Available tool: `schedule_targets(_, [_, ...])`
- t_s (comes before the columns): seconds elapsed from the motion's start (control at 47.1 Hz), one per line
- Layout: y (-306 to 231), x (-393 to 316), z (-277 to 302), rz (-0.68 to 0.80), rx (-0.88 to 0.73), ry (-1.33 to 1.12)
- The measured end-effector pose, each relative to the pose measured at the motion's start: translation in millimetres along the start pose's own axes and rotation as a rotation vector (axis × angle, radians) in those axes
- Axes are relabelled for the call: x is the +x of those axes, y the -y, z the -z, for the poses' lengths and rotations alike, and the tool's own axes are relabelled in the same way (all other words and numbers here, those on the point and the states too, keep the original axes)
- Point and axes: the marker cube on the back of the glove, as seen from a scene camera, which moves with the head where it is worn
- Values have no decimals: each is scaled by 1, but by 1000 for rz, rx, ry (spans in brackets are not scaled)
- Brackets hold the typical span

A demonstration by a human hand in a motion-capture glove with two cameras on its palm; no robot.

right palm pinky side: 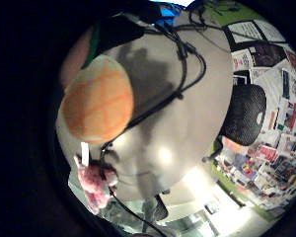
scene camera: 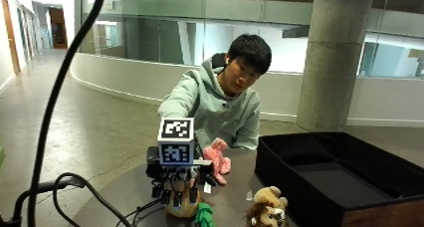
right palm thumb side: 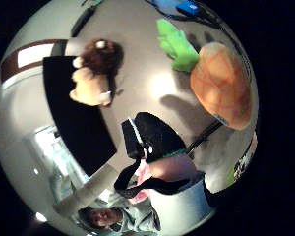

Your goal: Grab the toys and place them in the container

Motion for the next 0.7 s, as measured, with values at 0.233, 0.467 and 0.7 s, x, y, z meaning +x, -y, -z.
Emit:
schedule_targets(0.233, [7, 1, -36, 55, 61, -27])
schedule_targets(0.467, [5, -14, -36, 146, 151, -23])
schedule_targets(0.7, [-19, -52, 2, 259, 194, 20])
